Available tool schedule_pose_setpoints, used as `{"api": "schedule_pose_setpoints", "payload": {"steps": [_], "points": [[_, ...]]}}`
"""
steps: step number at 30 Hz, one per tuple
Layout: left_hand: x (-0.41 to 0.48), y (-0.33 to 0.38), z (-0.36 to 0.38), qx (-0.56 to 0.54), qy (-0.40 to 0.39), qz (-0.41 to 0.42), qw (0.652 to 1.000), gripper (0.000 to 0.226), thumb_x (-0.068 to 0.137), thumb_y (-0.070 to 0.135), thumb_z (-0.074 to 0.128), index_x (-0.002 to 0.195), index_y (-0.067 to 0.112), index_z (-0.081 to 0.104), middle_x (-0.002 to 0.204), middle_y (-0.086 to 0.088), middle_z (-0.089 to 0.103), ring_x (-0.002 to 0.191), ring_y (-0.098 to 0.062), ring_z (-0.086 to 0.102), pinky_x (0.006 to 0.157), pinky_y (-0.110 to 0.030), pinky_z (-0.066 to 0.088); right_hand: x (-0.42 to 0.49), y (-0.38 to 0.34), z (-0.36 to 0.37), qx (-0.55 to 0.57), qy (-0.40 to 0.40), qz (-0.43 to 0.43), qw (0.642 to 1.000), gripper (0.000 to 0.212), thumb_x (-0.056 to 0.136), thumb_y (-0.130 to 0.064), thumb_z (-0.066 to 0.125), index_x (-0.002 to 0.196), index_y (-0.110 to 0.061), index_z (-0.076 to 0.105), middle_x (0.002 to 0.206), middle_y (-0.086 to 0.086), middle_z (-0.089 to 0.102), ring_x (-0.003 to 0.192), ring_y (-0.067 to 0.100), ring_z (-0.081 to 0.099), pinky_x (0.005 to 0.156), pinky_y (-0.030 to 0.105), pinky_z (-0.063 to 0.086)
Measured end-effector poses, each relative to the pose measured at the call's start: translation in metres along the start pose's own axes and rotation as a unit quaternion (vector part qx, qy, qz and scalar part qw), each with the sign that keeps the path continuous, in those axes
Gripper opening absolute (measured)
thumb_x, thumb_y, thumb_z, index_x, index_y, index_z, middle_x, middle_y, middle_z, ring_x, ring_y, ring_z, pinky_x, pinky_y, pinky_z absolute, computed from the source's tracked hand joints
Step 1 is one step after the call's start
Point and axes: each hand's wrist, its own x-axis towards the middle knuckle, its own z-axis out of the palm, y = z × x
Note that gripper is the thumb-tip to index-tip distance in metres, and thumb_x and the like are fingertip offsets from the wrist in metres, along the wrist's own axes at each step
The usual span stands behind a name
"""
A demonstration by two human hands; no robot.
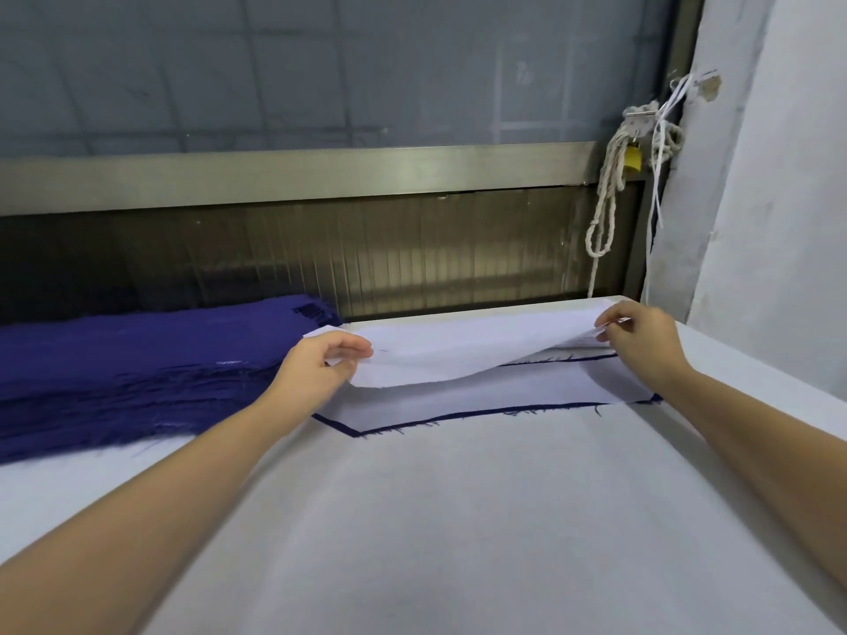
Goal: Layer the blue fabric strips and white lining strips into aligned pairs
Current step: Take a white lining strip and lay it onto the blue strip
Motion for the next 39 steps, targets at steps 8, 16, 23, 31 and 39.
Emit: {"api": "schedule_pose_setpoints", "payload": {"steps": [8,16,23,31,39], "points": [[-0.017,-0.004,-0.003,0.022,-0.015,0.015,1.0,0.024,0.091,-0.003,0.051,0.102,0.011,0.068,0.103,0.003,0.07,0.104,-0.01,0.062,0.093,-0.028,0.046,-0.009,0.009,-0.01,0.024,0.014,0.057,0.998,0.022,0.081,0.006,0.051,0.071,-0.006,0.066,0.077,0.008,0.066,0.081,0.027,0.059,0.078,0.035,0.049],[-0.021,-0.015,-0.007,0.052,-0.005,0.016,0.998,0.018,0.093,0.007,0.054,0.104,0.019,0.063,0.094,0.008,0.069,0.087,-0.011,0.062,0.078,-0.019,0.048,-0.011,0.014,-0.011,0.027,-0.044,0.061,0.997,0.037,0.082,0.002,0.039,0.059,-0.011,0.064,0.074,0.007,0.064,0.073,0.024,0.052,0.071,0.033,0.043],[-0.023,-0.016,-0.005,0.139,0.03,0.042,0.989,0.017,0.087,0.005,0.063,0.1,0.014,0.066,0.087,0.006,0.065,0.067,0.011,0.052,0.061,-0.003,0.035,-0.015,0.014,-0.009,-0.072,-0.079,0.003,0.994,0.023,0.081,0.002,0.054,0.077,-0.016,0.067,0.079,0.002,0.064,0.078,0.023,0.055,0.073,0.027,0.037],[-0.027,-0.011,-0.011,0.126,0.036,0.059,0.99,0.023,0.082,-0.004,0.064,0.098,0.013,0.066,0.084,0.008,0.065,0.077,0.011,0.056,0.063,-0.001,0.037,-0.018,0.008,-0.013,-0.082,-0.06,-0.02,0.995,0.033,0.079,0.011,0.046,0.071,-0.013,0.068,0.079,0.003,0.063,0.071,0.017,0.049,0.07,0.023,0.032],[-0.031,-0.013,-0.01,0.142,0.003,0.055,0.988,0.022,0.084,-0.001,0.063,0.1,0.013,0.066,0.086,0.01,0.065,0.08,0.007,0.056,0.066,-0.002,0.038,-0.016,0.014,-0.011,-0.094,-0.075,-0.022,0.993,0.032,0.078,0.01,0.051,0.067,-0.015,0.067,0.077,0.004,0.064,0.075,0.021,0.053,0.072,0.025,0.035]]}}
